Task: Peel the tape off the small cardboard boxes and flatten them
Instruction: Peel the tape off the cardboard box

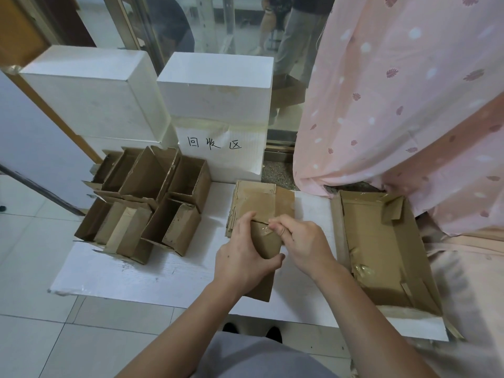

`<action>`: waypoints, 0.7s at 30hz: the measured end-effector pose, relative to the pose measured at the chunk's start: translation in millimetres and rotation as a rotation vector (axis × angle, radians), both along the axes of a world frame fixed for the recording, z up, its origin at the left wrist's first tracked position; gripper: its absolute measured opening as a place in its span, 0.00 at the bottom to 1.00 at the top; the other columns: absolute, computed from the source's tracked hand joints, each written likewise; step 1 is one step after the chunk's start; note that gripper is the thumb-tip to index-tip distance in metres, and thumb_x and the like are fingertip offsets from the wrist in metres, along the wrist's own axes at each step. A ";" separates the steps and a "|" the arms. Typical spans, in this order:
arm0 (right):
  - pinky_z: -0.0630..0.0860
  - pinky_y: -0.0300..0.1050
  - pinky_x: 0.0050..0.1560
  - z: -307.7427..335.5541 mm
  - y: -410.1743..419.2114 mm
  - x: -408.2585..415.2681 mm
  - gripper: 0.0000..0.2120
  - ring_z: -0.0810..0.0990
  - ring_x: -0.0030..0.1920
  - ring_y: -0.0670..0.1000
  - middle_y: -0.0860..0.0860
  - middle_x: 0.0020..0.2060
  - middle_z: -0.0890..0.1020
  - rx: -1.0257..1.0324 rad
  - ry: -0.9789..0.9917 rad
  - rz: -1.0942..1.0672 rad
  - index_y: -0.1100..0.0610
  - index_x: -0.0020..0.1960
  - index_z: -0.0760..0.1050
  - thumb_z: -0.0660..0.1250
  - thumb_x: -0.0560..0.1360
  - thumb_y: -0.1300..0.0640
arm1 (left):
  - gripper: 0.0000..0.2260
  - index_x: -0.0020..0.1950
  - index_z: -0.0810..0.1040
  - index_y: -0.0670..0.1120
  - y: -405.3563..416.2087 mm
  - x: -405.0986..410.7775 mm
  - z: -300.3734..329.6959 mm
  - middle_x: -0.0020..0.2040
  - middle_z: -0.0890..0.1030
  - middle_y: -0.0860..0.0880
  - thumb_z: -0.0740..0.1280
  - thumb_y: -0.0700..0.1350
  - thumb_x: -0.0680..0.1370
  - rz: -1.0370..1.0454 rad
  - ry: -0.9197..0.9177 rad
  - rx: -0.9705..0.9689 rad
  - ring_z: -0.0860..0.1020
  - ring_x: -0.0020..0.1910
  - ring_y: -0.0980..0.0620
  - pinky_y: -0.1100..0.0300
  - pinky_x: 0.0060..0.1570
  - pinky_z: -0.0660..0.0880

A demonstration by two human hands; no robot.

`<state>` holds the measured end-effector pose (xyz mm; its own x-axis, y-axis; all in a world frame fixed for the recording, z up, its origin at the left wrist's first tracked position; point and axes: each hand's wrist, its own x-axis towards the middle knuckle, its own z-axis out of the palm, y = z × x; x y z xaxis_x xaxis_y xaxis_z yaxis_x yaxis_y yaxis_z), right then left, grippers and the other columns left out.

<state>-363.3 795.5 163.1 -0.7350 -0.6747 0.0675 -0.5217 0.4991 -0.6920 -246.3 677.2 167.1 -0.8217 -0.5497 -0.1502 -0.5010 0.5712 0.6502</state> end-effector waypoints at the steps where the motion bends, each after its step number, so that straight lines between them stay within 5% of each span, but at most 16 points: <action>1: 0.79 0.50 0.52 1.4 1.1 -1.8 0.15 0.82 0.51 0.49 0.44 0.50 0.86 0.017 -0.013 0.024 0.45 0.57 0.82 0.64 0.80 0.38 | 0.46 0.77 0.55 0.60 -1.2 0.9 -0.3 0.74 0.69 0.61 0.76 0.66 0.66 0.000 -0.003 0.003 0.76 0.66 0.53 0.53 0.59 0.75; 5: 0.67 0.36 0.64 6.4 -2.9 2.2 0.25 0.74 0.62 0.43 0.43 0.58 0.81 0.021 -0.043 0.073 0.49 0.64 0.80 0.76 0.71 0.41 | 0.44 0.77 0.56 0.60 -1.1 2.0 1.7 0.72 0.71 0.59 0.74 0.64 0.66 -0.012 0.009 -0.012 0.78 0.62 0.50 0.51 0.56 0.76; 11: 0.74 0.51 0.59 0.9 -10.6 9.8 0.19 0.77 0.56 0.50 0.45 0.52 0.83 -0.031 0.047 0.056 0.51 0.58 0.82 0.74 0.70 0.45 | 0.42 0.75 0.58 0.59 1.4 2.2 5.8 0.72 0.70 0.61 0.74 0.61 0.65 -0.041 0.009 -0.056 0.80 0.59 0.49 0.52 0.55 0.76; 16: 0.77 0.53 0.48 -7.2 -12.0 12.1 0.19 0.79 0.46 0.51 0.46 0.44 0.84 -0.041 0.184 0.016 0.52 0.53 0.83 0.63 0.77 0.39 | 0.42 0.75 0.58 0.59 1.3 4.2 7.1 0.71 0.71 0.61 0.75 0.62 0.65 -0.053 -0.004 -0.037 0.79 0.61 0.50 0.52 0.56 0.76; 21: 0.78 0.45 0.56 -0.2 -5.9 9.2 0.14 0.82 0.54 0.44 0.38 0.55 0.83 -0.208 0.070 0.154 0.48 0.61 0.82 0.73 0.76 0.49 | 0.41 0.73 0.59 0.60 -5.6 7.8 5.0 0.68 0.73 0.61 0.73 0.66 0.65 -0.032 0.003 -0.023 0.79 0.60 0.50 0.48 0.57 0.77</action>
